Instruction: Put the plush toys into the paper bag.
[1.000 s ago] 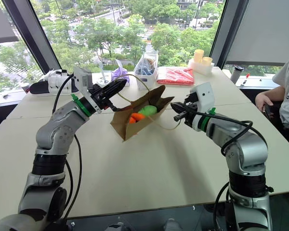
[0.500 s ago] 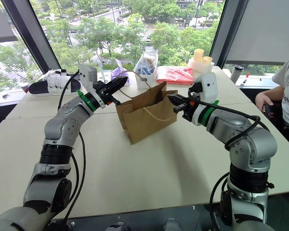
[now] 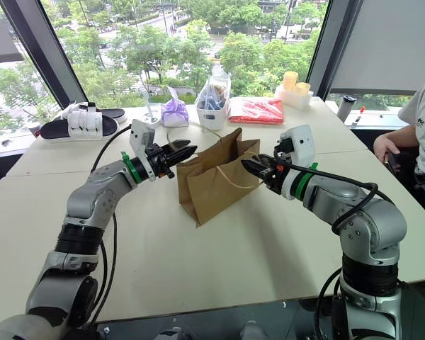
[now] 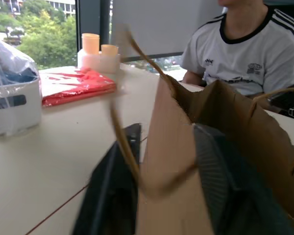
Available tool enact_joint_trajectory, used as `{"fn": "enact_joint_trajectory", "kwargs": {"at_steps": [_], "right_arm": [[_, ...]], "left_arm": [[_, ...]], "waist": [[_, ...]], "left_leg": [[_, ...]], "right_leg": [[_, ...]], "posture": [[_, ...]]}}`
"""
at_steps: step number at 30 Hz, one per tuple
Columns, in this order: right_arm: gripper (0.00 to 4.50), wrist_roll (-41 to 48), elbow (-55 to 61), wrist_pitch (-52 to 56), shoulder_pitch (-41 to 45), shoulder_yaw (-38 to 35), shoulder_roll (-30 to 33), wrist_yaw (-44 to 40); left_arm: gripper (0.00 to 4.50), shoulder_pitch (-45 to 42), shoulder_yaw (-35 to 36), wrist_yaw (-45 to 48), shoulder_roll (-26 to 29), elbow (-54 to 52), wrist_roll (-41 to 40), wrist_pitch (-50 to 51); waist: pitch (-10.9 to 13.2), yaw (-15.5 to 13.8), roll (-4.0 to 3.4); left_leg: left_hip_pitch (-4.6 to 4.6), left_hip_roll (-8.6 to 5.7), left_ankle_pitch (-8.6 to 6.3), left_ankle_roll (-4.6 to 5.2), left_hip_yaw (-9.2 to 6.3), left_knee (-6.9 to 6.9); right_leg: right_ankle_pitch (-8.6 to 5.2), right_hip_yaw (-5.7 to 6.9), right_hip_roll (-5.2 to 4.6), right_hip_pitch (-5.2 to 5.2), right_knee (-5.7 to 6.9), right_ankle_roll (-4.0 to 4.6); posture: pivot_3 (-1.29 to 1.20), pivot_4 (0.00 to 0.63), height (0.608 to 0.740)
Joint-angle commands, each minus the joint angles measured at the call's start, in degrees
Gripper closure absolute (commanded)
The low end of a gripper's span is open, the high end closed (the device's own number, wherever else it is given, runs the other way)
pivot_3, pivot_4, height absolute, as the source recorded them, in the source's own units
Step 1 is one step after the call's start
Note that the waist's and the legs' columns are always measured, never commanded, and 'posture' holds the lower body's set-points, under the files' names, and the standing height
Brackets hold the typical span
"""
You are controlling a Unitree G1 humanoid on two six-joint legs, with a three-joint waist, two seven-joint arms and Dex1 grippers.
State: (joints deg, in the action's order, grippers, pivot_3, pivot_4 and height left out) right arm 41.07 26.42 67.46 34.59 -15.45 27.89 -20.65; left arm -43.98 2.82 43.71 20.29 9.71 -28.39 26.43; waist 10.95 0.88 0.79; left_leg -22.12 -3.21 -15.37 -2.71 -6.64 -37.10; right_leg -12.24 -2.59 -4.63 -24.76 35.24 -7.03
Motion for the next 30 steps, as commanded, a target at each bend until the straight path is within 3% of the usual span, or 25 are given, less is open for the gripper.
{"fn": "enact_joint_trajectory", "kwargs": {"at_steps": [1,3,10,14,17,23,26,30], "right_arm": [[1.02,1.5,2.5,-1.6,2.3,-1.5,1.0,0.2],[0.0,2.0,2.5,-2.1,3.9,-2.5,1.4,0.8],[0.0,6.8,-4.3,-8.9,11.2,-15.0,-3.4,8.5],[0.0,6.2,-6.6,-10.0,7.2,-19.0,-2.1,11.7],[0.0,4.1,-5.9,-11.4,-1.4,-17.4,-2.4,11.8],[0.0,0.9,-3.4,-14.8,-13.0,-6.8,-5.1,8.7],[0.87,-1.6,-3.4,-17.7,-14.3,-0.1,-7.4,7.4],[2.9,-4.7,-6.2,-20.6,-12.7,6.2,-10.4,7.2]], "left_arm": [[1.1,-0.4,1.9,2.3,2.5,-4.3,-2.8,3.0],[0.08,0.4,3.2,3.4,4.9,-5.2,-4.0,4.7],[0.03,3.4,7.0,7.5,12.9,-6.5,-7.5,9.3],[0.03,7.1,6.1,11.8,14.9,-10.4,-11.3,14.0],[0.03,9.5,3.3,13.8,14.8,-11.3,-9.3,12.5],[0.03,10.2,-0.4,16.2,12.8,-9.2,-6.6,8.8],[0.0,9.0,-2.5,18.0,12.1,-7.1,-4.7,6.4],[0.0,7.4,-3.9,19.2,10.8,-5.4,-3.6,4.7]], "waist": [[0.0,0.0,0.0],[0.0,0.2,-0.01],[0.0,0.0,-0.01],[0.0,-0.3,0.01],[0.0,-0.2,0.01],[0.0,0.7,-0.04],[0.0,1.4,-0.05],[0.0,1.5,-0.05]], "left_leg": [[0.0,0.0,0.0,0.0,0.0,0.0],[0.0,0.0,0.0,0.0,0.0,0.01],[0.0,0.02,0.0,0.0,0.01,0.04],[-0.08,-0.01,0.0,0.0,-0.02,0.02],[-0.09,-0.02,-0.02,0.03,-0.03,0.05],[-0.02,0.03,-0.02,0.03,0.1,0.05],[0.07,0.05,-0.01,0.03,0.12,0.04],[0.06,0.04,-0.01,0.02,0.08,0.02]], "right_leg": [[0.0,0.0,0.0,0.0,0.0,0.0],[0.0,0.0,0.0,-0.01,0.0,0.0],[0.0,0.0,0.01,-0.08,0.06,0.0],[0.0,0.0,-0.06,-0.06,0.01,0.0],[0.0,0.0,-0.07,-0.04,-0.04,0.0],[0.0,-0.05,-0.01,-0.1,0.06,0.01],[0.0,-0.07,0.01,-0.08,0.16,0.01],[0.0,-0.06,0.01,-0.07,0.18,0.01]], "posture": [[0.0,0.15,0.74],[0.0,0.15,0.74],[0.0,0.15,0.74],[0.0,0.15,0.74],[0.0,0.15,0.74],[0.0,0.15,0.74],[0.0,0.15,0.74],[0.0,0.15,0.74]]}}
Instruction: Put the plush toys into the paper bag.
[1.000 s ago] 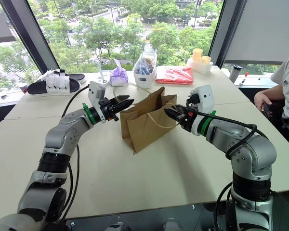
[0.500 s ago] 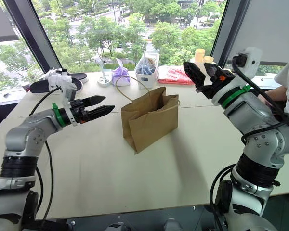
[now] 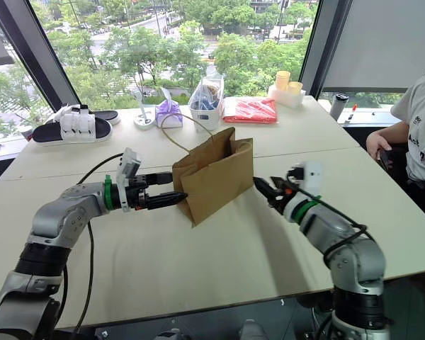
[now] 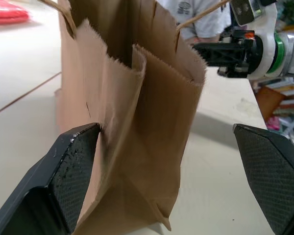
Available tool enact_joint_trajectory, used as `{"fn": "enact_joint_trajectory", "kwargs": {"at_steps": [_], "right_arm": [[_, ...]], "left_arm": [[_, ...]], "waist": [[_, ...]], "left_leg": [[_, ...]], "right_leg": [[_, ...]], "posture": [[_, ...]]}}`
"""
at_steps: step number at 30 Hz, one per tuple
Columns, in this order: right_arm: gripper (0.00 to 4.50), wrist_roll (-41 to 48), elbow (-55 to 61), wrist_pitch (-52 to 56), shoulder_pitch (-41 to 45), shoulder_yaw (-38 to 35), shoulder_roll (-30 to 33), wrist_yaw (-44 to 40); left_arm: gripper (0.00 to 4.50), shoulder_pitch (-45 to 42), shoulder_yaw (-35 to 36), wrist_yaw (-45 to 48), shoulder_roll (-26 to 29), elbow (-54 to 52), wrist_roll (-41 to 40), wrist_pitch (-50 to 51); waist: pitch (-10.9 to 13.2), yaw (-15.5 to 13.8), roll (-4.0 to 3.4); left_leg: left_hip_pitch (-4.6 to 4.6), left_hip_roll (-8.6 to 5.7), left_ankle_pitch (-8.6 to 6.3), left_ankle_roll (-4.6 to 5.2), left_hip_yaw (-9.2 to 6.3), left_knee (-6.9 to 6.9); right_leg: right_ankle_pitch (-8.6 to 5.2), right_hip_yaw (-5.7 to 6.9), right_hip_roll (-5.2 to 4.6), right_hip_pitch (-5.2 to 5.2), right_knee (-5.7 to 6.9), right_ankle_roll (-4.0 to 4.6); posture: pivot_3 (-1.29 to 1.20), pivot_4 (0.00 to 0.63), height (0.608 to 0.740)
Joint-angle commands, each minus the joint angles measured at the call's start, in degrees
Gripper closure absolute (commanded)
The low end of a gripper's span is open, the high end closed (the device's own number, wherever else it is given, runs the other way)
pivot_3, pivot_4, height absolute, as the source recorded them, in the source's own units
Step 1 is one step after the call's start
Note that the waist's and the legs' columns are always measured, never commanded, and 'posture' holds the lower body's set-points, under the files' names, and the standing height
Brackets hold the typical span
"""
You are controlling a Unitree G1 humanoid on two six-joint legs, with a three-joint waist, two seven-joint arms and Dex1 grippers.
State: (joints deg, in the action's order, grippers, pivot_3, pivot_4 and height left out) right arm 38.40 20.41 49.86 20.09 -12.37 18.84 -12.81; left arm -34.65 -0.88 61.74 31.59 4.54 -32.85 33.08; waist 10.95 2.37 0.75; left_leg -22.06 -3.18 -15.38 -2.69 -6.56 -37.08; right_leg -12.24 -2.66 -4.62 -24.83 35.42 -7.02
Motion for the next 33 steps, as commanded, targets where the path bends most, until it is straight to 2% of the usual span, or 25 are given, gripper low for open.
{"fn": "enact_joint_trajectory", "kwargs": {"at_steps": [1,3,8,16,19,24,30,33], "right_arm": [[3.42,-2.7,-0.9,-3.7,2.2,4.1,-1.8,-0.7],[4.47,-4.1,-3.1,-5.1,3.3,5.9,-3.3,-0.8],[4.47,-8.2,-8.9,-8.5,5.5,9.4,-5.5,-1.6],[4.47,-8.4,-6.6,-7.4,4.7,9.2,-6.3,-1.0],[4.5,-7.7,-3.8,-5.8,3.6,8.1,-5.3,-0.9],[4.5,-6.5,1.0,-2.9,1.7,5.5,-3.1,-0.6],[4.5,-0.3,9.5,2.8,-1.8,-3.5,2.2,-0.7],[4.5,6.8,14.3,6.2,-5.4,-13.2,7.5,-2.2]], "left_arm": [[0.0,-2.2,-0.4,1.2,-0.7,0.0,1.1,-2.2],[0.0,-2.6,-1.0,1.0,-1.5,0.5,2.0,-2.9],[0.0,-3.0,-2.7,-4.4,-6.8,2.9,7.3,-8.0],[0.0,-1.3,-3.1,-9.4,-11.2,4.3,11.8,-12.4],[0.84,-0.9,-2.7,-10.5,-11.7,4.5,12.3,-12.8],[3.24,-0.9,-2.7,-11.7,-13.1,4.7,11.7,-10.8],[3.24,-5.7,-3.5,-9.1,-15.6,11.3,11.9,-11.2],[3.24,-11.5,-2.3,-3.2,-16.2,18.6,10.1,-11.6]], "waist": [[0.0,0.0,0.0],[0.0,-0.1,0.0],[0.0,-0.4,0.0],[0.0,-0.2,0.0],[0.0,-0.2,0.0],[0.0,-0.4,0.0],[0.0,-1.6,0.0],[0.0,-2.2,0.0]], "left_leg": [[-0.01,-0.01,0.0,0.0,-0.01,0.0],[-0.02,-0.02,0.0,0.0,-0.01,0.0],[-0.01,-0.04,0.0,-0.01,-0.04,-0.01],[-0.02,-0.04,0.0,-0.01,-0.06,0.01],[-0.02,-0.04,0.0,-0.01,-0.06,0.01],[-0.03,-0.05,0.0,-0.01,-0.06,-0.02],[-0.03,-0.06,0.0,-0.01,-0.05,-0.06],[-0.08,-0.09,0.0,0.0,-0.1,-0.13]], "right_leg": [[0.0,0.0,-0.01,0.0,0.0,0.0],[0.0,0.0,-0.01,0.0,-0.02,0.0],[0.0,0.0,-0.02,0.0,-0.02,0.0],[0.01,0.0,-0.01,-0.03,0.01,0.0],[0.01,0.0,-0.02,-0.03,0.01,0.0],[0.01,0.0,-0.02,-0.01,0.01,-0.01],[0.01,0.01,-0.02,0.02,0.01,-0.01],[0.0,0.06,-0.03,0.1,-0.09,-0.01]], "posture": [[0.0,0.15,0.74],[0.0,0.15,0.74],[0.0,0.15,0.74],[0.0,0.15,0.74],[0.0,0.15,0.74],[0.0,0.15,0.74],[0.0,0.15,0.74],[0.0,0.15,0.74]]}}
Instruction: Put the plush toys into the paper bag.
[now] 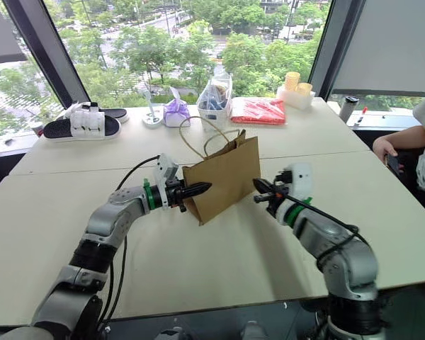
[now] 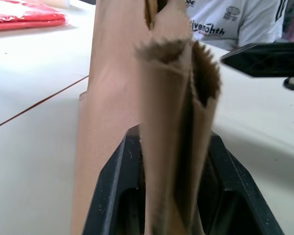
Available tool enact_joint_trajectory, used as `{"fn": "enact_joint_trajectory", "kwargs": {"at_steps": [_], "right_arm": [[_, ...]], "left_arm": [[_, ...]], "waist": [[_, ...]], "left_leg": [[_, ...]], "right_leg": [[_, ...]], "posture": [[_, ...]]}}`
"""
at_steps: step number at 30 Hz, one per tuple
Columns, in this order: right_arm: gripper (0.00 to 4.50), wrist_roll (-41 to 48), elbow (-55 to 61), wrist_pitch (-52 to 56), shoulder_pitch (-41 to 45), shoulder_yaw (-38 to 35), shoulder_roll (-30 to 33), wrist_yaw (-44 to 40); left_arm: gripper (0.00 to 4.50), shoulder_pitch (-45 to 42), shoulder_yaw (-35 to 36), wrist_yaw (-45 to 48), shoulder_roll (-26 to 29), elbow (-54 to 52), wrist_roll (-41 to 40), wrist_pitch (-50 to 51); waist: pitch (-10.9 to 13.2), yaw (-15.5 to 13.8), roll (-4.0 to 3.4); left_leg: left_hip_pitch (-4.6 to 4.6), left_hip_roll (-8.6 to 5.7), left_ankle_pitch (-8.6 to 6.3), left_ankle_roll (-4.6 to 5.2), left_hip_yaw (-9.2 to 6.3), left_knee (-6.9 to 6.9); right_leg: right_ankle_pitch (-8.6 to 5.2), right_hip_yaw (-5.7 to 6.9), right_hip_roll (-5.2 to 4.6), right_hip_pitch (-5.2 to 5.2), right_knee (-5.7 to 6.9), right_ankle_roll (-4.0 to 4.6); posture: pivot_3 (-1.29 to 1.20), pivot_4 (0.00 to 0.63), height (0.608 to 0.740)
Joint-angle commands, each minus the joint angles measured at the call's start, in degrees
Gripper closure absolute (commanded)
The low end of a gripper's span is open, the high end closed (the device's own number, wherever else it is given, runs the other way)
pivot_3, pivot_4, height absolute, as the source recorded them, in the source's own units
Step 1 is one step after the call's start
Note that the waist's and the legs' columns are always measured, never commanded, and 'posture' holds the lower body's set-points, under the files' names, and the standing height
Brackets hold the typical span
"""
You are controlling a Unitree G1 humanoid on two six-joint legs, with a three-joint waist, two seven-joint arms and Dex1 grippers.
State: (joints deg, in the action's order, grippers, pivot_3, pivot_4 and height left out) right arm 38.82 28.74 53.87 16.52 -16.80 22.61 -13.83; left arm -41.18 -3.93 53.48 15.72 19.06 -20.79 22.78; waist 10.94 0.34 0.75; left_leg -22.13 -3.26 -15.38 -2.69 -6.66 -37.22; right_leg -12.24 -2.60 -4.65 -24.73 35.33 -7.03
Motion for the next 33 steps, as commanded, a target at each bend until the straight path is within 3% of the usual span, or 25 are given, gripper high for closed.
{"fn": "enact_joint_trajectory", "kwargs": {"at_steps": [1,4,8,12,17,26,33], "right_arm": [[4.5,8.1,6.7,2.8,-2.6,-10.9,5.0,-1.3],[4.5,13.0,7.7,4.7,-5.7,-18.6,9.2,-0.9],[4.5,16.1,8.7,5.5,-7.2,-20.4,11.5,0.9],[4.5,17.7,10.6,4.6,-8.4,-19.8,10.2,4.2],[4.5,18.7,10.8,3.3,-9.2,-18.8,10.6,5.9],[4.5,20.8,8.7,2.4,-9.8,-22.2,15.6,5.7],[4.5,23.6,8.9,2.8,-10.1,-22.9,18.2,7.7]], "left_arm": [[3.24,-6.2,1.1,6.6,-0.4,5.7,-2.3,-1.6],[3.24,-12.3,1.8,12.2,-0.1,14.1,-2.4,-2.2],[3.24,-16.0,1.6,14.1,-0.5,22.1,0.0,-6.9],[4.45,-15.6,0.7,14.1,-1.6,24.5,2.4,-11.9],[4.45,-16.1,1.6,14.6,-2.3,25.2,2.6,-12.3],[4.45,-17.3,2.4,29.3,1.1,20.5,-4.3,2.2],[4.45,-17.0,-0.7,33.4,1.7,25.6,1.1,-6.0]], "waist": [[0.0,-0.1,0.0],[0.0,0.2,0.01],[0.0,0.9,0.0],[0.0,0.5,0.0],[0.0,0.2,0.0],[0.0,0.5,0.0],[0.0,0.4,0.0]], "left_leg": [[-0.03,-0.01,0.0,0.0,0.0,-0.03],[-0.03,-0.01,-0.01,0.03,0.01,-0.04],[0.12,0.04,-0.02,0.05,0.11,0.07],[0.18,0.06,-0.02,0.05,0.11,0.09],[0.04,0.02,-0.02,0.05,0.05,-0.07],[0.05,0.03,-0.02,0.05,0.05,-0.03],[0.07,0.03,-0.02,0.05,0.05,-0.04]], "right_leg": [[0.0,0.01,-0.01,0.03,-0.04,0.0],[0.02,0.01,-0.01,0.07,-0.13,-0.04],[0.02,-0.01,0.01,0.08,-0.08,-0.04],[0.02,-0.02,0.02,0.08,0.02,-0.04],[0.04,-0.03,-0.01,0.09,-0.02,-0.09],[0.04,-0.02,0.01,0.09,-0.02,-0.1],[0.04,-0.02,0.01,0.1,-0.02,-0.1]], "posture": [[0.0,0.15,0.74],[0.0,0.15,0.74],[0.0,0.15,0.74],[0.0,0.15,0.74],[0.0,0.15,0.74],[0.0,0.15,0.74],[0.0,0.15,0.74]]}}
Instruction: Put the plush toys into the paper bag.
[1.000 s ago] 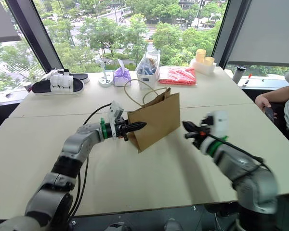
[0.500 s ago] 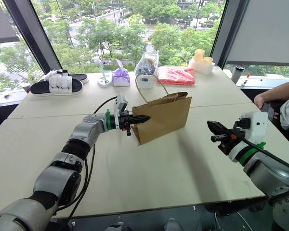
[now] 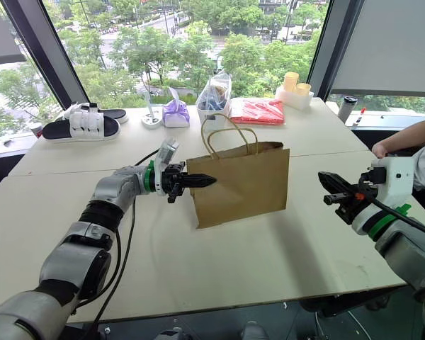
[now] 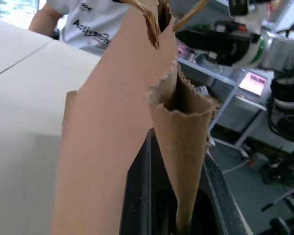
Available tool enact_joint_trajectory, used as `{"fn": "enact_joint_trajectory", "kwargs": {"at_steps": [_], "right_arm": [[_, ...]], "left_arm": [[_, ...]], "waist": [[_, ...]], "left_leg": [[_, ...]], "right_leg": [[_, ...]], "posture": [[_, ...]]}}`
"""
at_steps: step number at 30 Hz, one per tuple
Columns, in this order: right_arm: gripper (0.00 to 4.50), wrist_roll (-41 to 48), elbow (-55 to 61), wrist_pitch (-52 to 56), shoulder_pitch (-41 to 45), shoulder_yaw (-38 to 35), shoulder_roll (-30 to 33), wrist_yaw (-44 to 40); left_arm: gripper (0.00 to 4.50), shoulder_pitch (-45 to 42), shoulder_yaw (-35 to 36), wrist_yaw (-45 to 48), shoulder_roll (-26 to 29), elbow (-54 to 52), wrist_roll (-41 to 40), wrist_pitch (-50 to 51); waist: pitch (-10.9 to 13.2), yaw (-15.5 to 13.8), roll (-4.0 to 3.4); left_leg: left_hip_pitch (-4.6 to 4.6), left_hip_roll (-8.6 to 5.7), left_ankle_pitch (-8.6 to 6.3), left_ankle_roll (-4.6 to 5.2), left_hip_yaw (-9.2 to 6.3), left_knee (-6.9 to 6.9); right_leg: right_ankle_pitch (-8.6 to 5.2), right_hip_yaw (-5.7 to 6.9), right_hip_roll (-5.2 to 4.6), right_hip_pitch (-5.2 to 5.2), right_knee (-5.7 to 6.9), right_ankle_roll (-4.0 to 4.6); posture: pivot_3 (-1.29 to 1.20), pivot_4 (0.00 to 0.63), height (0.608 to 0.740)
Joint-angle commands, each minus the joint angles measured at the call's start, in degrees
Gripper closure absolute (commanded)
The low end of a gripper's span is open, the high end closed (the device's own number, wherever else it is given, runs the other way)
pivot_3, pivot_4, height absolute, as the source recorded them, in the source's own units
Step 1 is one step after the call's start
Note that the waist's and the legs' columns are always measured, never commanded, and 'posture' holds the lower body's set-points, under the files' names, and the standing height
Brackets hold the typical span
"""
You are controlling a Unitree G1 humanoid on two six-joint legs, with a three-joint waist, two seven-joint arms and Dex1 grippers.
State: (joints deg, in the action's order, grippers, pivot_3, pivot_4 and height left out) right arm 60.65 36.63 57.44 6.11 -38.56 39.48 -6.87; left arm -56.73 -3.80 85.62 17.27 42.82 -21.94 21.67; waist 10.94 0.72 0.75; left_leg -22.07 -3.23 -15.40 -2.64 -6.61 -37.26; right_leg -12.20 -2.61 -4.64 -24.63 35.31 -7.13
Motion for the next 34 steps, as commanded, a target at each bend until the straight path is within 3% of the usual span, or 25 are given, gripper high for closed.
{"fn": "enact_joint_trajectory", "kwargs": {"at_steps": [1,6,7,11,16,19,26,34], "right_arm": [[4.5,1.9,1.0,-0.8,0.2,-1.0,1.6,0.9],[4.5,2.4,0.6,-1.1,0.2,0.1,2.6,1.1],[4.5,2.3,0.4,-1.1,0.2,0.5,2.9,0.8],[4.5,1.9,-0.2,-1.2,0.4,2.2,4.2,-0.7],[4.5,0.4,-0.7,-1.8,-0.2,5.4,6.8,-5.5],[4.5,-2.8,-0.9,-3.5,-1.5,7.6,9.6,-10.8],[4.5,-7.4,-2.6,-7.0,-5.7,9.7,14.6,-23.9],[4.5,-7.4,-0.9,-7.7,-7.2,10.4,14.2,-28.1]], "left_arm": [[4.45,-1.7,-0.9,1.4,0.0,3.0,3.0,-6.3],[4.45,-2.7,-2.4,2.5,-0.2,9.8,7.1,-11.6],[4.21,-3.0,-2.8,1.8,-0.1,11.0,8.3,-12.6],[2.66,-3.8,-2.3,1.6,0.2,13.6,9.9,-13.7],[0.19,-3.5,0.2,0.2,3.1,12.2,9.7,-14.1],[0.08,-0.2,2.1,-2.6,6.4,5.2,8.5,-12.3],[0.08,19.1,8.3,-12.7,13.6,-32.6,-0.6,8.0],[0.08,32.6,13.4,-25.5,15.3,-58.2,-11.0,22.5]], "waist": [[0.0,0.0,0.0],[0.0,-0.1,0.0],[0.0,-0.1,0.0],[0.0,0.0,0.0],[0.0,0.2,0.01],[0.0,0.1,0.02],[0.0,0.2,0.01],[0.0,-0.2,0.02]], "left_leg": [[0.0,0.0,0.0,0.0,0.0,0.0],[-0.01,0.0,0.0,0.0,0.0,0.0],[-0.01,0.0,0.0,0.0,0.0,-0.01],[0.0,-0.01,0.0,0.01,0.01,-0.02],[0.01,0.01,0.0,0.01,0.0,-0.01],[0.02,0.01,0.0,0.01,0.0,0.0],[0.02,0.09,-0.06,0.1,0.01,0.02],[0.05,0.15,-0.05,0.09,-0.02,-0.1]], "right_leg": [[0.0,0.0,0.0,0.0,0.0,0.0],[0.0,0.0,0.0,0.0,-0.01,0.0],[0.0,0.0,0.0,0.0,0.0,0.0],[0.0,0.0,-0.01,0.03,-0.02,0.0],[0.0,0.0,0.01,0.03,-0.01,0.0],[0.0,0.0,0.02,0.02,0.0,0.0],[-0.02,-0.03,0.0,-0.02,0.03,-0.03],[-0.02,-0.02,-0.05,0.16,-0.1,-0.02]], "posture": [[0.0,0.15,0.74],[0.0,0.15,0.74],[0.0,0.15,0.74],[0.0,0.15,0.74],[0.0,0.15,0.74],[0.0,0.15,0.74],[0.0,0.15,0.74],[0.0,0.15,0.74]]}}
